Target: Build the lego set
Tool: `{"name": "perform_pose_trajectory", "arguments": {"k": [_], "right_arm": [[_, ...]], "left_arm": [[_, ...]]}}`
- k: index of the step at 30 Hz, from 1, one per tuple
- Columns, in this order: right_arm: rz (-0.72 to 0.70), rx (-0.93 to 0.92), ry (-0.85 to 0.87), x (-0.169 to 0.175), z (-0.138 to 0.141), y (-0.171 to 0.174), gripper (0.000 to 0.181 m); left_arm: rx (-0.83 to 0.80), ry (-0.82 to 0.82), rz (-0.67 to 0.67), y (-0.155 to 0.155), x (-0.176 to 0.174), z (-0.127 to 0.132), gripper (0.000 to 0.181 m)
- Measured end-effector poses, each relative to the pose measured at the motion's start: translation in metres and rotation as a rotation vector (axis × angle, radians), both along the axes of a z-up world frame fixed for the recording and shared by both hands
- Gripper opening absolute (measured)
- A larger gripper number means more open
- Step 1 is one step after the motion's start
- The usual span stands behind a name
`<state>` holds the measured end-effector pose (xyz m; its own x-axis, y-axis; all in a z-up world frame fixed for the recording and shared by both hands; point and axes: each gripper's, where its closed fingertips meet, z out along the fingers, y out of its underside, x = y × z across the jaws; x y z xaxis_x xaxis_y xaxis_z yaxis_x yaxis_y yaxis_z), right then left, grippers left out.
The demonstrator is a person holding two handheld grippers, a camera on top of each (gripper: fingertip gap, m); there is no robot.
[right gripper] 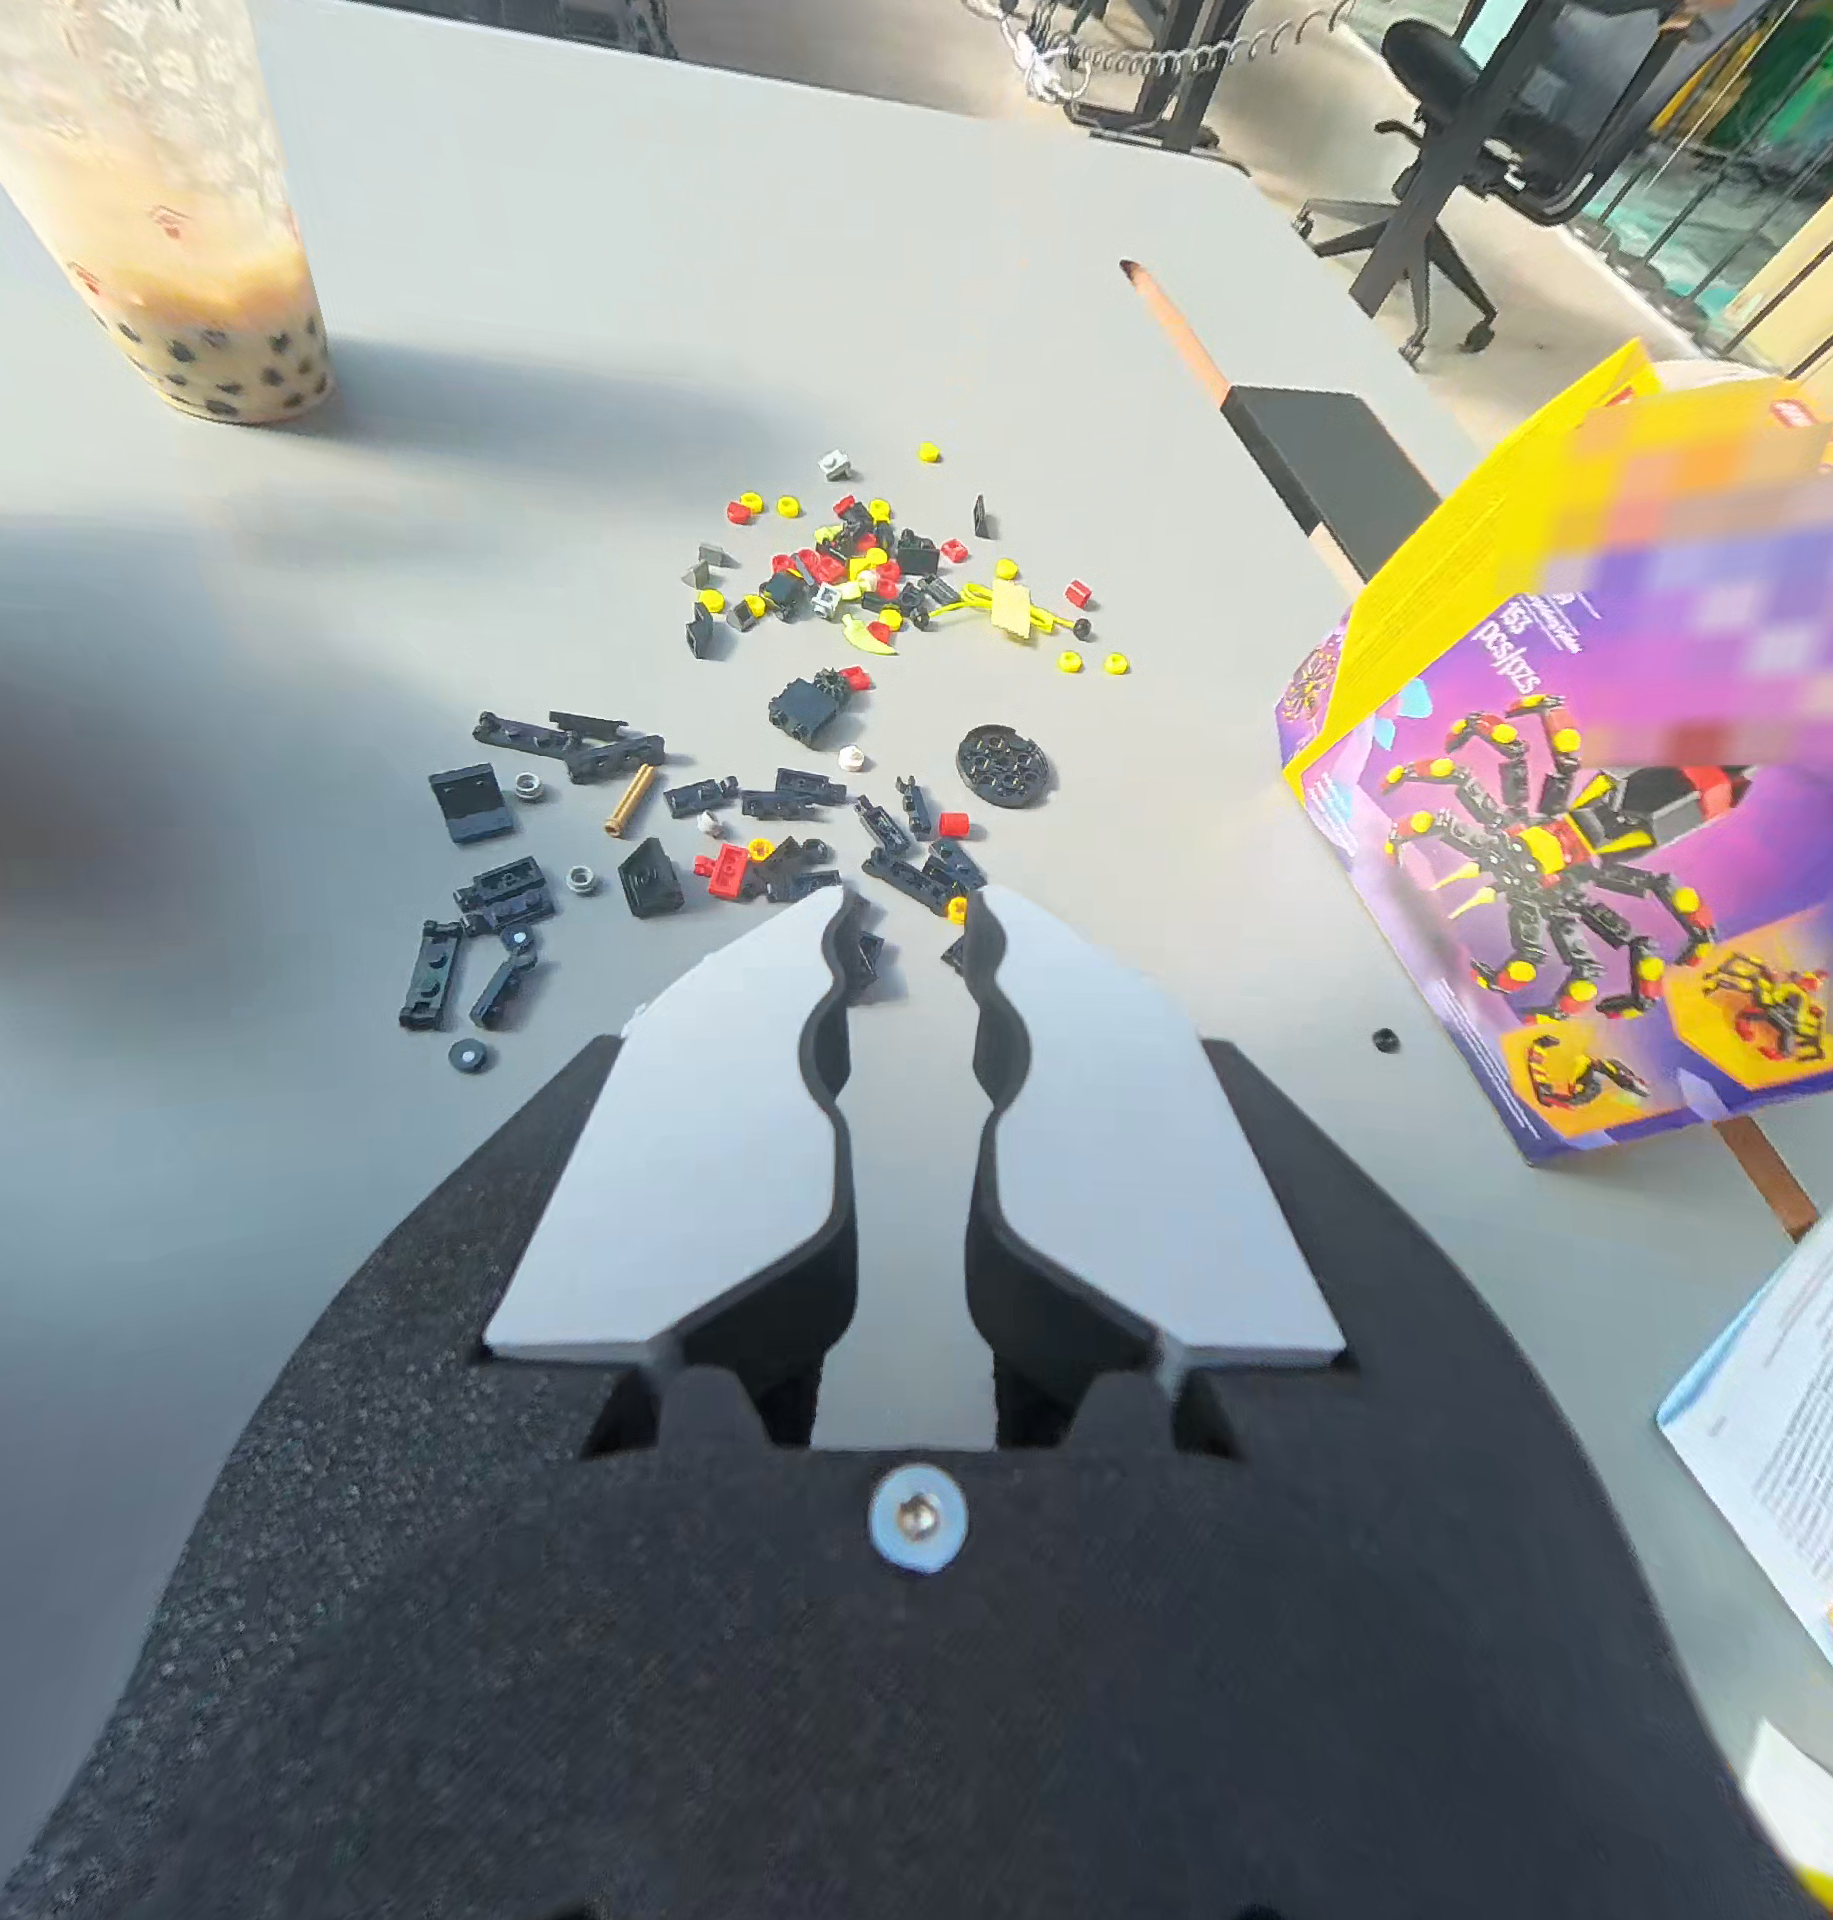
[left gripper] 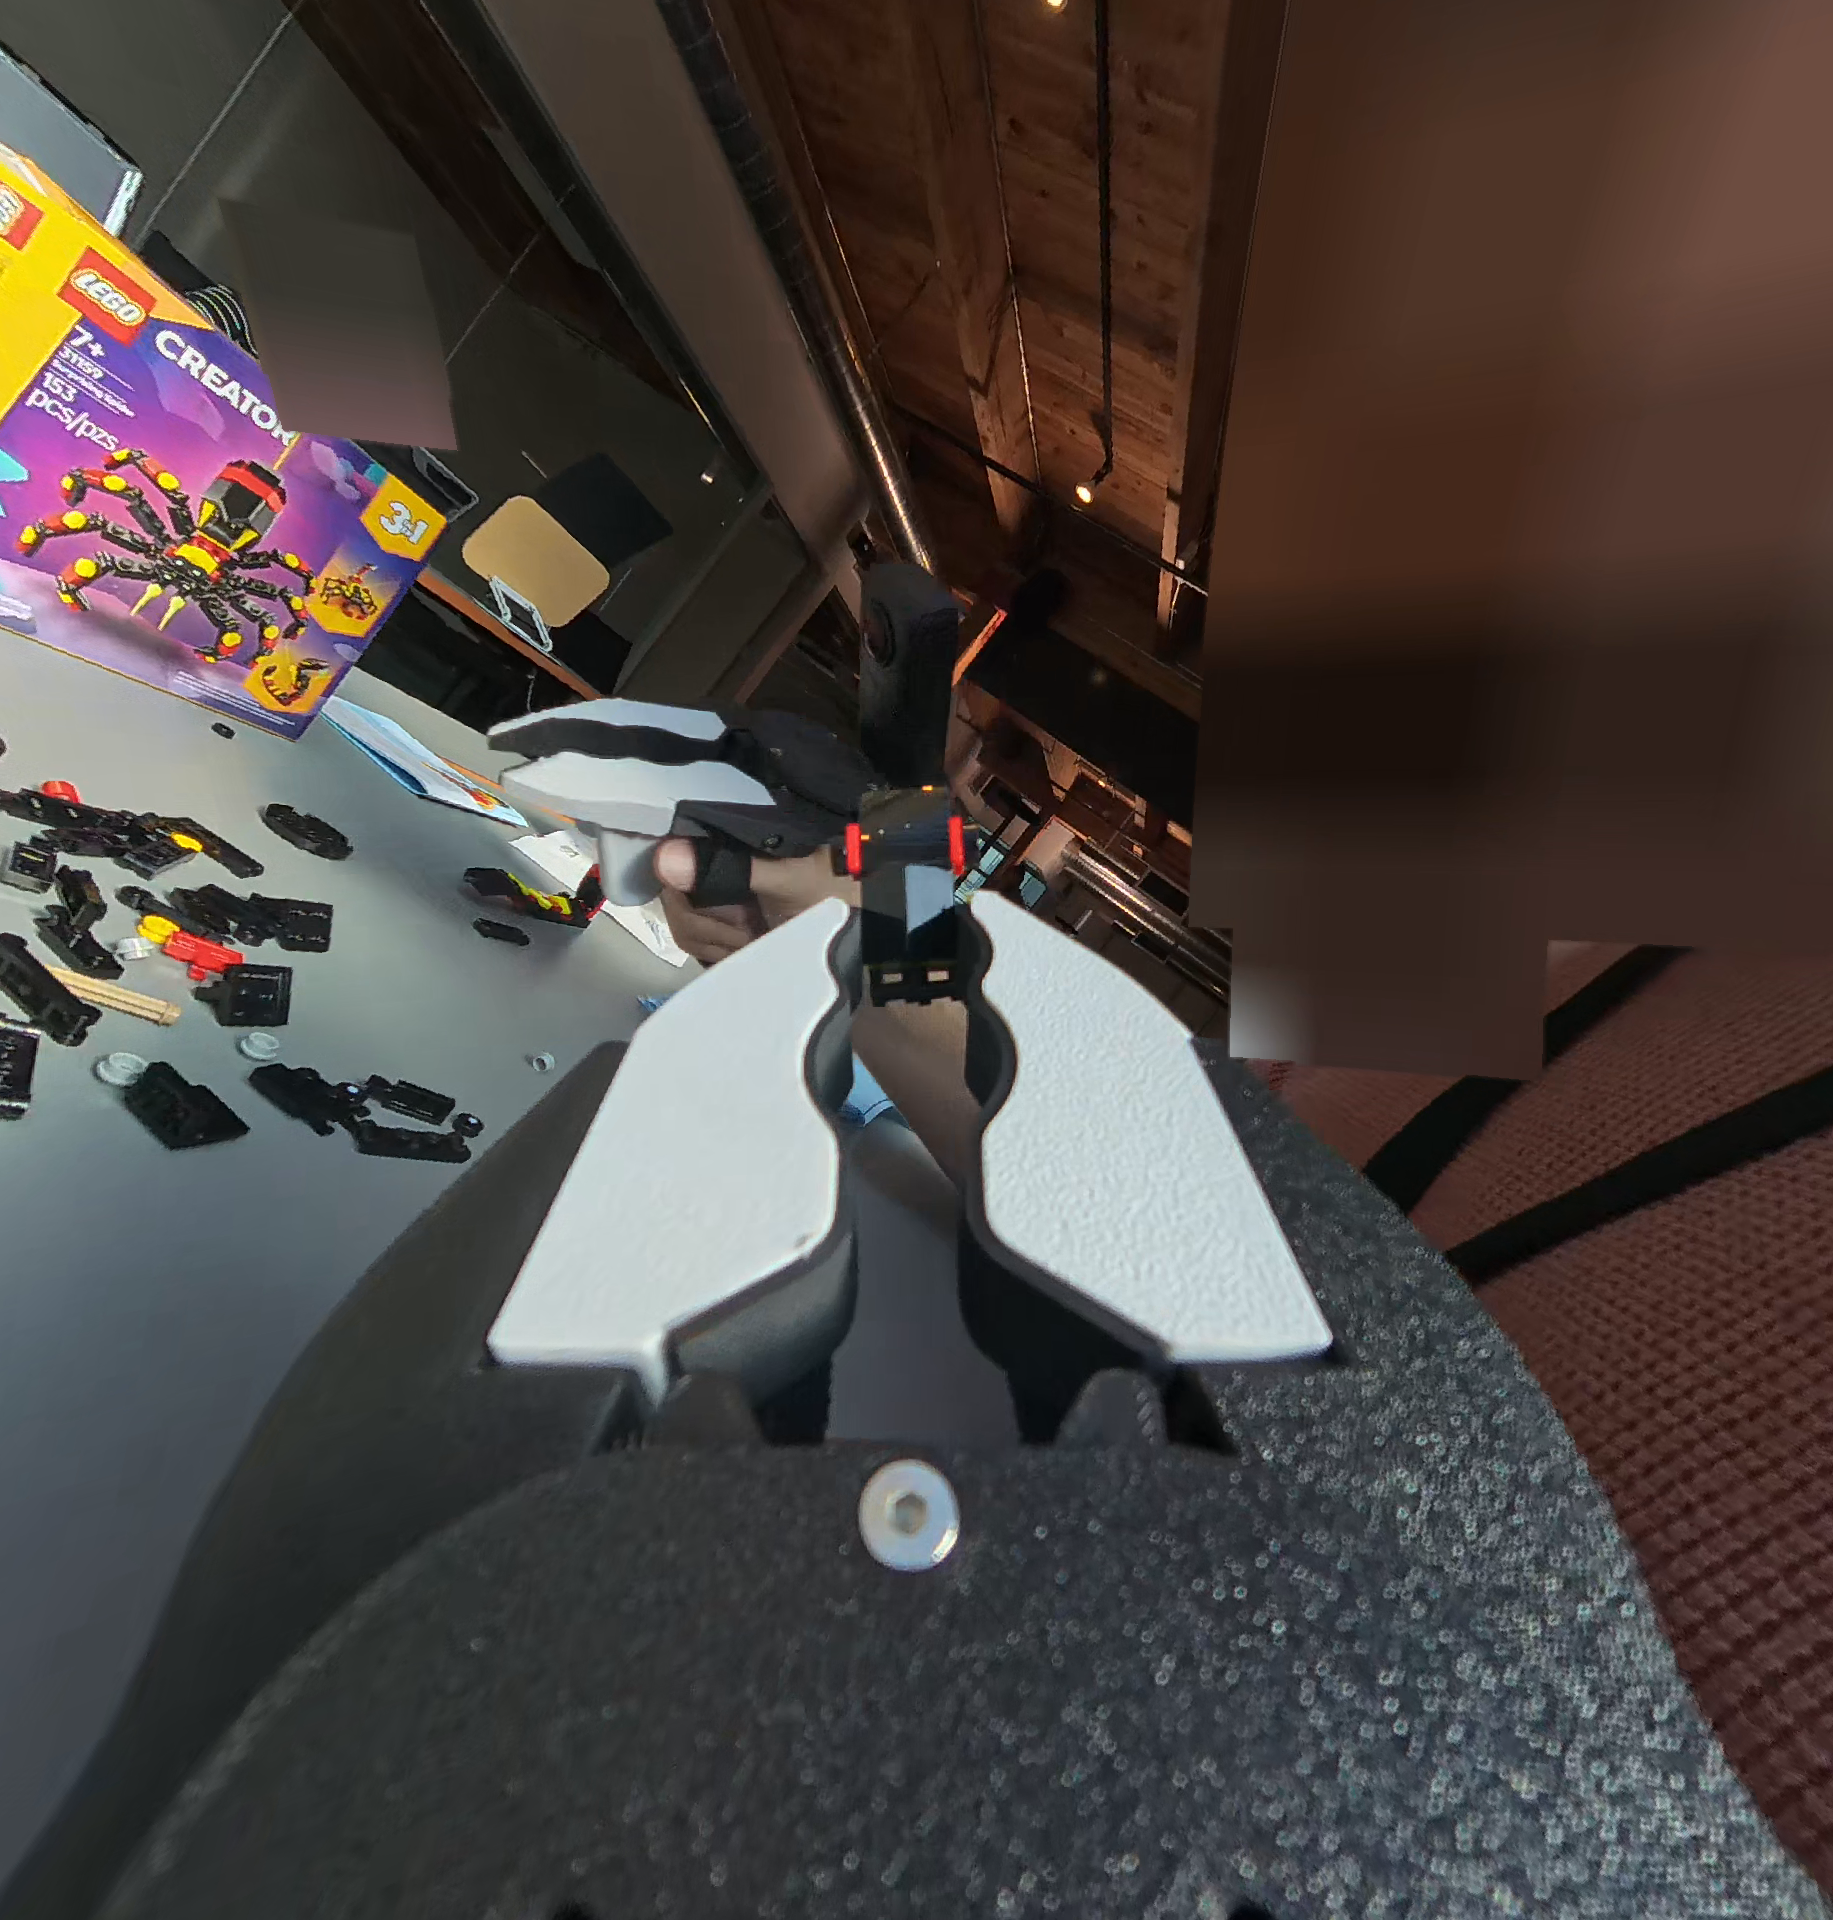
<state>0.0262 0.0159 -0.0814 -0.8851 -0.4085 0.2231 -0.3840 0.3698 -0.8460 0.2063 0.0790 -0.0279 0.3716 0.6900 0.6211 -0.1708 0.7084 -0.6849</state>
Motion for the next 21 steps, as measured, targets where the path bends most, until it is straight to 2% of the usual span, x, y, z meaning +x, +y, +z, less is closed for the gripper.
{"name": "perform_pose_trajectory", "arguments": {"k": [6,9,12,14,16,21], "right_arm": [[0.137,0.125,0.030,0.038,-0.029,-0.070,0.016],[0.260,0.166,-0.059,0.074,-0.034,-0.089,0.011],[0.324,0.204,0.014,0.098,-0.046,-0.106,0.008],[0.294,0.221,0.081,0.094,-0.055,-0.120,0.009],[0.230,0.202,0.115,0.076,-0.054,-0.137,0.009],[0.098,0.255,0.068,0.020,-0.049,-0.172,0.008]], "left_arm": [[0.055,0.049,-0.008,-0.011,0.008,0.002,0.017],[0.084,0.069,-0.004,-0.015,0.011,0.001,0.017],[0.115,0.090,-0.001,-0.020,0.014,0.001,0.017],[0.117,0.093,0.000,-0.022,0.016,0.001,0.017],[0.100,0.089,0.004,-0.022,0.016,0.002,0.017],[0.095,0.102,0.000,-0.026,0.017,0.003,0.017]]}}
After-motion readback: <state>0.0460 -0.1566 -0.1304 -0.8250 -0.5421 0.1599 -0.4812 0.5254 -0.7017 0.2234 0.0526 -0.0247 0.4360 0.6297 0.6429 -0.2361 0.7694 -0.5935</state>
